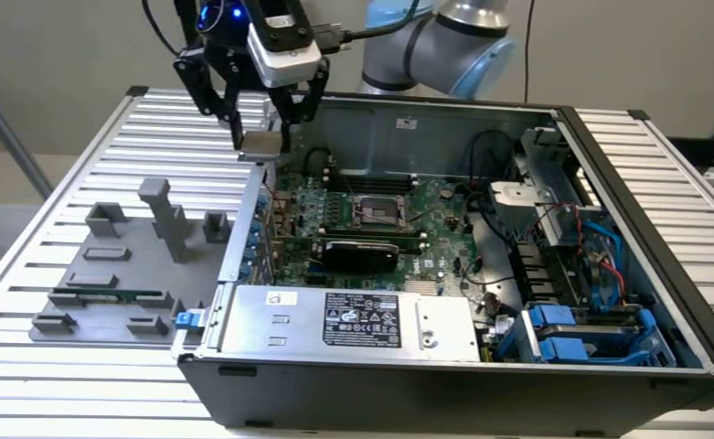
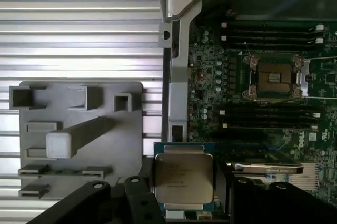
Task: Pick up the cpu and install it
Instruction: 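Pick up the cpu and move it towards the insertion slot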
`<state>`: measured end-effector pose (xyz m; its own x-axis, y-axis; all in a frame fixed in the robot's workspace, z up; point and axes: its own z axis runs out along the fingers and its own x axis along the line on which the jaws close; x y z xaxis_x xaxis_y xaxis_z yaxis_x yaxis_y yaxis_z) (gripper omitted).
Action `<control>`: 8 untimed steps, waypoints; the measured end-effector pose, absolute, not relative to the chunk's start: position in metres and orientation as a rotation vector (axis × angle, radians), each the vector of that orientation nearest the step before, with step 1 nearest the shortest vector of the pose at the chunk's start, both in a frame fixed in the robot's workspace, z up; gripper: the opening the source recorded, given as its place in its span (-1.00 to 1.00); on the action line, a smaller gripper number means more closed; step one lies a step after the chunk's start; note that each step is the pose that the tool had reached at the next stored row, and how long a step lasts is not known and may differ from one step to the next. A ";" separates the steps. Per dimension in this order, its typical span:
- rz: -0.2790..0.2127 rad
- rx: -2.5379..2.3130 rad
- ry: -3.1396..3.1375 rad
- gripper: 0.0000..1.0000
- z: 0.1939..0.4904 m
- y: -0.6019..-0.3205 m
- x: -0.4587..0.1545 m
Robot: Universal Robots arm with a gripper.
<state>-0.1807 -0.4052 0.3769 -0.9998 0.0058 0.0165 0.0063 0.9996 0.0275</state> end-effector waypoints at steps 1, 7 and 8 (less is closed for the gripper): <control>-0.044 -0.009 -3.125 0.09 0.377 -0.405 -0.176; -0.048 -0.009 -3.125 0.09 0.377 -0.402 -0.149; -0.049 -0.009 -3.125 0.09 0.377 -0.401 -0.145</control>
